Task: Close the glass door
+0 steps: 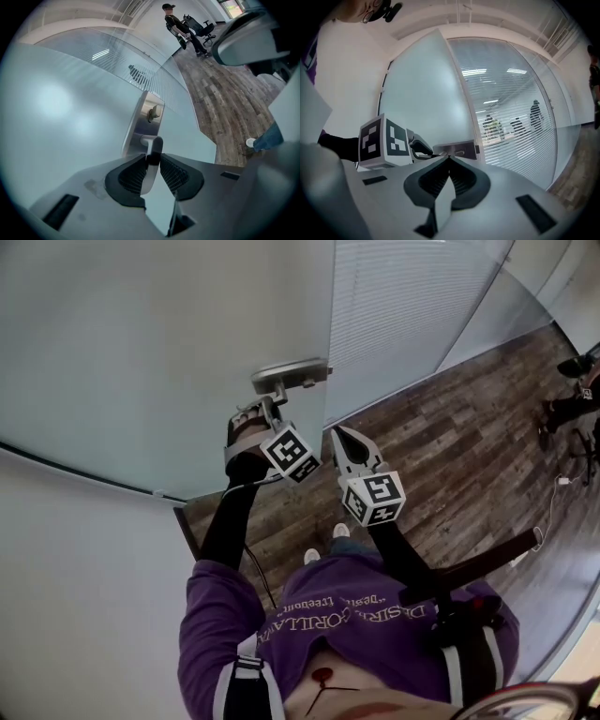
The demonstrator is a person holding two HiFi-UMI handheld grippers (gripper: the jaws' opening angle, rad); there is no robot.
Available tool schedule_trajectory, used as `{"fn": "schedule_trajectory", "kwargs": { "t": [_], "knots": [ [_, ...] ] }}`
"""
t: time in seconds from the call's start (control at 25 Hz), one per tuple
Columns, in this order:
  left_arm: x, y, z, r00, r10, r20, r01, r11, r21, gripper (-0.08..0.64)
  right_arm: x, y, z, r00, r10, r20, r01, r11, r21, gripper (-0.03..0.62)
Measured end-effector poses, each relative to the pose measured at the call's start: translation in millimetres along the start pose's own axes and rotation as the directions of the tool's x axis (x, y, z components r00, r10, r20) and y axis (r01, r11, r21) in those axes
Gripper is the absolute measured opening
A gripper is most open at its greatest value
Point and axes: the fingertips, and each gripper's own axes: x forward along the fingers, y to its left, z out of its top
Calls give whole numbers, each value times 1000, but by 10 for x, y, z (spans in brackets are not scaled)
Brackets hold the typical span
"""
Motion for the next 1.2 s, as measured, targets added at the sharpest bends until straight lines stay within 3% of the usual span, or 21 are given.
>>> {"fn": "schedule_trajectory", "kwargs": {
  "t": [0.84, 1.2],
  "knots": [
    [248, 129, -8, 996, 36, -83, -42, 997, -69, 100, 194, -379, 17, 993, 119, -5, -119, 993, -14, -11],
    [487, 316, 8, 991, 46, -122, -57, 994, -89, 98, 397, -433, -6, 989, 145, -22, -144, 989, 27, -11]
  ]
}}
